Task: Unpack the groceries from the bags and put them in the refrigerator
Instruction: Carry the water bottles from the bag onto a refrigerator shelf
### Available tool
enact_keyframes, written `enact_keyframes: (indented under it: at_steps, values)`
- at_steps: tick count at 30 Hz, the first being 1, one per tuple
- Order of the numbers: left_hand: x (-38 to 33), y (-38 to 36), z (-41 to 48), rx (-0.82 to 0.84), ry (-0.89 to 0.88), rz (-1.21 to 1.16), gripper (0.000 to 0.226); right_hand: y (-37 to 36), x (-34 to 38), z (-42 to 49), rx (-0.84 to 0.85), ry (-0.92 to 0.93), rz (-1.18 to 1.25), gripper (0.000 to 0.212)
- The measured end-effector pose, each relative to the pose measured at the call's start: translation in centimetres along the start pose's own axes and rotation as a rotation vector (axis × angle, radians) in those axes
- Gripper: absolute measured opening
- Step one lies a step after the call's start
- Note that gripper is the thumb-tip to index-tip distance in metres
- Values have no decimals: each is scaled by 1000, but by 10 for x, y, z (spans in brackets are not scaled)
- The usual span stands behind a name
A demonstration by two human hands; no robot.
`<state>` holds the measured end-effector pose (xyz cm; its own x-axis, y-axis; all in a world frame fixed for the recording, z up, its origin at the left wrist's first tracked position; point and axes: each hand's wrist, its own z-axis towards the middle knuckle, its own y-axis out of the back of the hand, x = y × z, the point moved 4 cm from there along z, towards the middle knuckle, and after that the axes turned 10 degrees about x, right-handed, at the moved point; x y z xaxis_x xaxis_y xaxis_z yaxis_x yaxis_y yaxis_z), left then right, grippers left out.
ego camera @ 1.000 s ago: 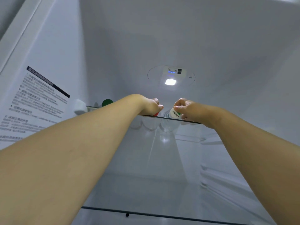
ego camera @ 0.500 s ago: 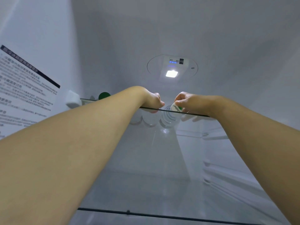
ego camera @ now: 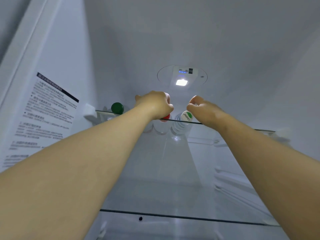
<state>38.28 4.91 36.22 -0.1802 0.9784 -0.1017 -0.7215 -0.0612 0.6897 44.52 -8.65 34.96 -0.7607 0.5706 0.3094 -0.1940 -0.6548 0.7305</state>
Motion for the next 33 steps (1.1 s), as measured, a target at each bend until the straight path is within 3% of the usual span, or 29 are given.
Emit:
enact_keyframes:
  at_steps: [6,11,19,33]
  values:
    - [1,3,-30,-102,-16,-69,22,-5,7,-30,-78,41,-53,23]
    - [-10,3,-63,-111,-32,-163,21,-7,15,-63,-190,74,154,33]
    - [-29,-1,-142,-244,-100,-7,29,-34,10,-140,-348,87,73,37]
    - [-32,-91,-302,-55,-125,-43,24,-116,-35,-289,-65,32,87,37]
